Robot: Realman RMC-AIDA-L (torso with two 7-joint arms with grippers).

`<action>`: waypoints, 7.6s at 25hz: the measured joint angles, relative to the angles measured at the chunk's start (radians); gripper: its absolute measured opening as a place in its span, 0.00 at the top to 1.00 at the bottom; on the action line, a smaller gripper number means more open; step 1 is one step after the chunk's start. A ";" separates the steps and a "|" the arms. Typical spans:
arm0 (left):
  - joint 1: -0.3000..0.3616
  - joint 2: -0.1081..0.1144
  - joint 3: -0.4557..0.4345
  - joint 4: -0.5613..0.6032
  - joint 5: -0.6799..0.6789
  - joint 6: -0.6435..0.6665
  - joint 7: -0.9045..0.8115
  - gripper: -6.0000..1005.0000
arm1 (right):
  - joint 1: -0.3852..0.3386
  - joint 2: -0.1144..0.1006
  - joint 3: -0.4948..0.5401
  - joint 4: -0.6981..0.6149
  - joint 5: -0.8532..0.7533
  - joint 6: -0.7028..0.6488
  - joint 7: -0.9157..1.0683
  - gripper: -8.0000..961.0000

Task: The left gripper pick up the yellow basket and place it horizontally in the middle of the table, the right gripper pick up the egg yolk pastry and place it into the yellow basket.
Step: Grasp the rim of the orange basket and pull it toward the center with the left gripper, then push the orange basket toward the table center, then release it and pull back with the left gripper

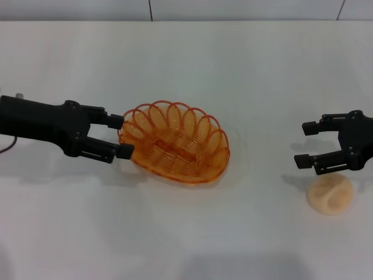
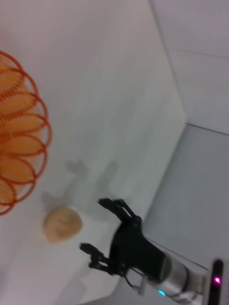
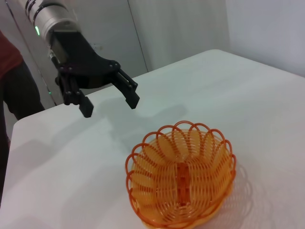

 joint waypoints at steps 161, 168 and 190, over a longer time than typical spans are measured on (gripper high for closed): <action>-0.394 -0.069 0.135 -0.059 0.519 -0.337 -0.898 0.93 | -0.022 -0.005 0.012 0.046 0.034 -0.009 -0.019 0.12; -0.385 -0.047 0.111 -0.057 0.514 -0.297 -1.011 0.92 | -0.021 -0.005 0.012 0.041 0.033 -0.008 -0.015 0.12; -0.319 -0.071 0.110 -0.068 0.513 -0.369 -1.137 0.92 | -0.010 -0.001 0.010 0.035 0.046 -0.060 -0.009 0.12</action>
